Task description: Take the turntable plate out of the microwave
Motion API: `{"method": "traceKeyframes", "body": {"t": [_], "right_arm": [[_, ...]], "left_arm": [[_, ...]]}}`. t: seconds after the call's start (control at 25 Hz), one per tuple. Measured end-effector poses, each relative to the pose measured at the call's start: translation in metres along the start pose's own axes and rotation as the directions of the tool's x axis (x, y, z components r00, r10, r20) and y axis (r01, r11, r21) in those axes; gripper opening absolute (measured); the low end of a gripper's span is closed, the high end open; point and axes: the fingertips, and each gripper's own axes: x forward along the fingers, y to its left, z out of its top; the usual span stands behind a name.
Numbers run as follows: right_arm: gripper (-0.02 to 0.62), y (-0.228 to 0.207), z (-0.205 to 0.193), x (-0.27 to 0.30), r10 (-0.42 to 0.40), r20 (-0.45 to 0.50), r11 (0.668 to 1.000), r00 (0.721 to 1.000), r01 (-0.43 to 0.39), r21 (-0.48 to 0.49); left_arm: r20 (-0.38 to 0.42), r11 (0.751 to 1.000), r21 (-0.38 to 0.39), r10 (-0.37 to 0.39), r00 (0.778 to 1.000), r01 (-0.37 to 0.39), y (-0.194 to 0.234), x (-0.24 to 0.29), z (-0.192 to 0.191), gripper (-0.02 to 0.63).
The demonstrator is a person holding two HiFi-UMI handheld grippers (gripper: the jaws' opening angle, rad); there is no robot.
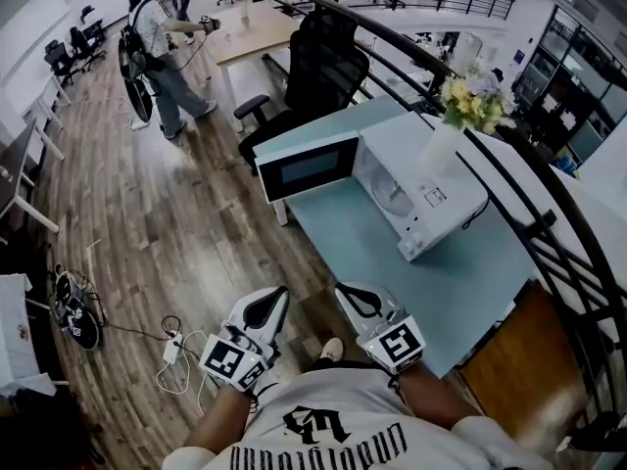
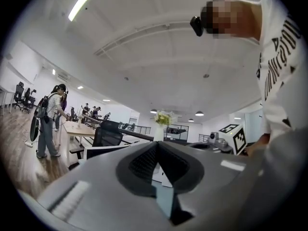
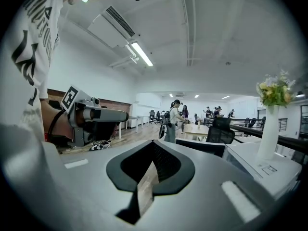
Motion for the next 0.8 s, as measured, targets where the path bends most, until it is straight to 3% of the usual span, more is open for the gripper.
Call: {"method": "traceKeyframes", "body": {"t": [0.2, 0.44, 0.8], "right_arm": [[0.002, -0.042, 0.0, 0.0, -0.031, -0.02, 0.997, 0.999, 0.029, -0.068], [0.002, -0.082, -0.003, -0.004, -0.098, 0.001, 0.995, 0.995, 0.098, -0.018], [0.002, -0.112, 0.002, 0.006, -0.227, -0.056, 0.974, 0.972, 0.227, 0.0]], "left_arm": [[-0.004, 0.999, 0.023, -0.036, 0.999, 0.036, 0.001, 0.049, 0.003, 0.049], [-0.016, 0.996, 0.029, -0.089, 0.996, 0.09, 0.008, 0.092, 0.002, 0.049], [-0.016, 0.978, 0.017, -0.207, 0.978, 0.207, 0.039, 0.138, 0.011, 0.049]]}}
